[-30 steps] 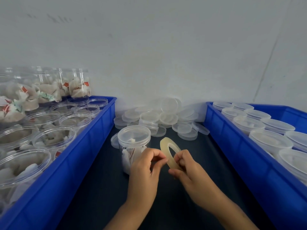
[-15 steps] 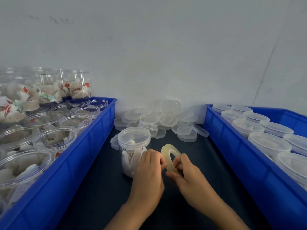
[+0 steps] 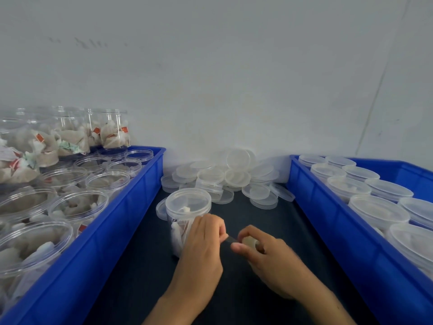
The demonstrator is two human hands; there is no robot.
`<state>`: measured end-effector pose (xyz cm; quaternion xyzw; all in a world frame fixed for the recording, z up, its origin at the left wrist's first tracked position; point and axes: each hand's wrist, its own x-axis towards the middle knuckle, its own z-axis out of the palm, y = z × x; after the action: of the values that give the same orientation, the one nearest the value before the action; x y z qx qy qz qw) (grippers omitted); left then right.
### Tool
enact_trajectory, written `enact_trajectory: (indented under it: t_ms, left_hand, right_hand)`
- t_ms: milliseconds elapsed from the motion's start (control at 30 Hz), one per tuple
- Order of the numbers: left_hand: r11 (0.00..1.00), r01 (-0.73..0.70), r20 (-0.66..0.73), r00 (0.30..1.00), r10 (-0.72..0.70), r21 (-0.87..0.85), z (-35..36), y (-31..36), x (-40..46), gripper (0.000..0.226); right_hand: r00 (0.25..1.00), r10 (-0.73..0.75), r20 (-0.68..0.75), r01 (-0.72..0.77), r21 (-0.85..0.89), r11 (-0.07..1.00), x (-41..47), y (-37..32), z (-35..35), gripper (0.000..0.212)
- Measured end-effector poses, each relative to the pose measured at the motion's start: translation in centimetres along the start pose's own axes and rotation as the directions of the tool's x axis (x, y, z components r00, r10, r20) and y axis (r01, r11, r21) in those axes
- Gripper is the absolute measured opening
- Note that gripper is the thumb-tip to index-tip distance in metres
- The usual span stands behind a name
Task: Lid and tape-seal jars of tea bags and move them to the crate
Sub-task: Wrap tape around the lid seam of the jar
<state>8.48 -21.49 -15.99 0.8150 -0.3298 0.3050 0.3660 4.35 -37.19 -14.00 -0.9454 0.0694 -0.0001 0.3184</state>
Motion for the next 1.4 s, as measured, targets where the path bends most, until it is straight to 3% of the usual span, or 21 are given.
enact_trajectory:
  t_ms: [67, 133, 200, 333, 500, 633, 667, 733, 767, 833, 900, 1067, 1133, 1267, 1400]
  left_hand:
    - [1.000, 0.006, -0.020, 1.000, -0.006, 0.006, 0.0, 0.1, 0.0, 0.057]
    - [1.000, -0.017, -0.031, 0.999, 0.017, 0.023, 0.4, 0.4, -0.2, 0.050]
    - [0.999, -0.034, -0.016, 0.999, 0.035, 0.013, 0.8, 0.8, -0.2, 0.052]
    - [1.000, -0.002, -0.047, 0.999, 0.002, -0.010, 0.9, 0.1, -0.2, 0.049]
    - [0.995, 0.096, -0.065, 0.993, -0.098, -0.024, 0.6, -0.8, -0.2, 0.037]
    - [0.988, -0.128, -0.239, 0.960, 0.145, 0.086, -0.9, -1.1, 0.3, 0.023]
    - [0.987, -0.130, -0.305, 0.940, 0.154, 0.098, -1.3, -1.5, 0.5, 0.025]
    - [1.000, -0.012, -0.410, 0.912, 0.016, 0.014, -1.9, -2.7, 0.9, 0.049]
    - [0.993, 0.073, -0.402, 0.910, -0.104, -0.090, -2.0, -3.4, 1.0, 0.065]
    - [0.915, 0.229, -0.235, 0.920, -0.315, -0.332, -1.7, -4.3, 0.8, 0.094]
    - [0.835, 0.309, -0.064, 0.924, -0.377, -0.455, -0.8, -5.0, 0.4, 0.105]
    - [0.817, 0.345, 0.021, 0.925, -0.379, -0.462, -0.5, -6.4, 0.5, 0.087]
    - [0.786, 0.363, 0.088, 0.924, -0.371, -0.501, -1.1, -6.2, 0.6, 0.083]
    - [0.714, 0.375, 0.246, 0.927, -0.283, -0.591, -1.1, -4.6, 0.5, 0.082]
    - [0.698, 0.358, 0.275, 0.932, -0.235, -0.620, -0.5, -3.7, 0.2, 0.074]
  right_hand:
    - [0.997, 0.073, 0.032, -0.070, -0.077, 0.995, 0.1, 0.2, -0.3, 0.070]
    - [0.997, 0.071, 0.041, -0.069, -0.065, 0.996, 0.1, 0.8, 0.0, 0.047]
    - [0.997, 0.027, 0.069, -0.031, 0.058, 0.998, -0.2, 1.1, 0.6, 0.022]
    - [0.992, -0.071, 0.107, 0.031, 0.338, 0.941, -0.3, 1.1, 0.1, 0.024]
    - [0.994, -0.106, 0.010, 0.092, 0.418, 0.904, -0.1, 0.9, -0.3, 0.023]
    - [0.987, -0.116, -0.111, 0.152, 0.419, 0.895, 0.1, 0.7, 0.3, 0.033]
    - [0.982, -0.124, -0.144, 0.173, 0.406, 0.897, 0.1, 0.7, 0.4, 0.033]
    - [0.970, -0.142, -0.200, 0.207, 0.363, 0.909, 0.2, 0.7, 0.6, 0.031]
    - [0.962, -0.153, -0.225, 0.225, 0.341, 0.913, 0.2, 0.8, 0.7, 0.031]
    - [0.946, -0.176, -0.274, 0.259, 0.306, 0.916, 0.4, 0.6, 0.8, 0.028]
    - [0.928, -0.205, -0.311, 0.288, 0.250, 0.924, 0.5, 0.2, 0.9, 0.024]
    - [0.913, -0.234, -0.334, 0.310, 0.195, 0.931, 0.5, -0.7, 0.4, 0.026]
    - [0.911, -0.237, -0.337, 0.320, 0.217, 0.922, 0.4, -1.0, -0.1, 0.022]
    - [0.888, -0.273, -0.369, 0.383, 0.268, 0.884, -0.3, -2.2, -1.2, 0.040]
    - [0.875, -0.266, -0.404, 0.424, 0.379, 0.822, -0.6, -3.8, -1.0, 0.033]
